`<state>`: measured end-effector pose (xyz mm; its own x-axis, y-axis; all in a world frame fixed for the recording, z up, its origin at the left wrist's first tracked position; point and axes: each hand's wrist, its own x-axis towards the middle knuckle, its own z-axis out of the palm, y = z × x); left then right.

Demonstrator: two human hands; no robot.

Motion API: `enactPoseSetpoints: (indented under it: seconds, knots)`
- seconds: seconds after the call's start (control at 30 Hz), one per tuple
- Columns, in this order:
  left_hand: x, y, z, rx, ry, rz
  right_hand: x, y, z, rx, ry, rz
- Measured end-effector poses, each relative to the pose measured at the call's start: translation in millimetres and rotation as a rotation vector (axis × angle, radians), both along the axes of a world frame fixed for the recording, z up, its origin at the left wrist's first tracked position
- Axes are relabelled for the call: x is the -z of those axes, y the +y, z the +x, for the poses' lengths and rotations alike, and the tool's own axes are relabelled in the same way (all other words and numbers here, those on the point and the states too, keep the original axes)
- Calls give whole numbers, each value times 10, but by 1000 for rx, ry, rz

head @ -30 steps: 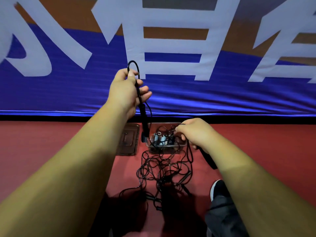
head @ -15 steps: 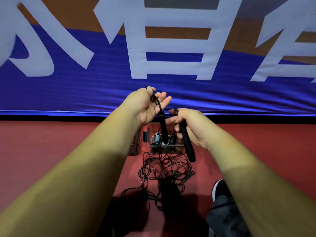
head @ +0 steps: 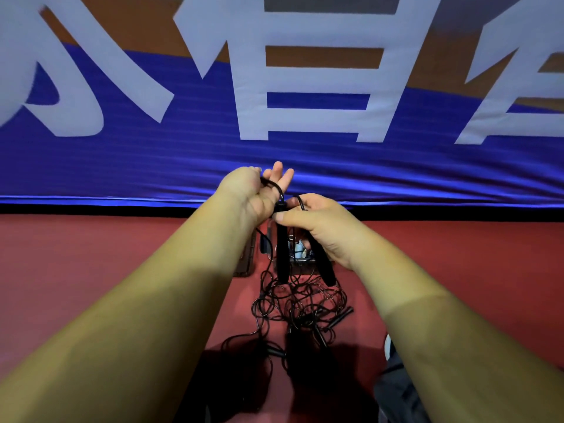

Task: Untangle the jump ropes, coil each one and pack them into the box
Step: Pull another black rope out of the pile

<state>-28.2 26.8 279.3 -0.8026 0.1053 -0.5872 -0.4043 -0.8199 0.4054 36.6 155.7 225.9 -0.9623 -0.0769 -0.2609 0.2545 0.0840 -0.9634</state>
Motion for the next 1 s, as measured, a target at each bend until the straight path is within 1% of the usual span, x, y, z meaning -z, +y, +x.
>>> enactPoseSetpoints:
  seconds: [0.07, 0.13, 0.2, 0.27, 0.3, 0.37, 0.43, 0.47, 0.5, 0.53, 0.57, 0.63, 0.7, 0.73, 0.8, 0.87, 1.0]
  knots:
    - [-10, -21, 10, 3, 5, 7, -2, -35, 8, -6, 10, -9]
    - [-27, -55, 24, 53, 33, -32, 10, -69, 9, 15, 6, 7]
    - [-20, -111, -24, 147, 63, -196, 16, -78, -4, 36, 5, 42]
    - [-16, -181, -61, 257, 72, -416, 19, -60, -26, 31, 9, 49]
    - [-15, -216, -61, 345, 59, -541, 10, -52, -27, 29, 7, 31]
    - [-9, -278, -16, 565, 28, -842, -17, -40, -15, 33, -17, -22]
    - [22, -309, 51, 719, 41, -1174, -24, -21, -6, 52, -62, -31]
    - [37, -325, 73, 782, 109, -1379, -18, -20, -7, 66, -87, -33]
    - [55, -331, 75, 824, 222, -1542, -15, -15, -9, 76, -106, -43]
    - [74, -325, 78, 850, 363, -1621, -11, -9, -8, 88, -126, -53]
    - [85, -312, 81, 884, 499, -1613, -12, -9, -6, 99, -137, -65]
    - [94, -283, 116, 959, 712, -1512, -19, -7, -1, 112, -144, -85]
    - [129, -252, 142, 998, 868, -1525, -28, -9, 6, 117, -161, -109]
    - [161, -240, 140, 965, 937, -1554, -32, -5, 7, 118, -171, -112]
    - [223, -224, 116, 872, 1065, -1600, -34, -9, 10, 120, -189, -99]
    - [268, -216, 117, 833, 1174, -1636, -45, -21, 26, 111, -209, -101]
    - [302, -178, 129, 818, 1272, -1683, -32, -13, 58, 104, -236, -107]
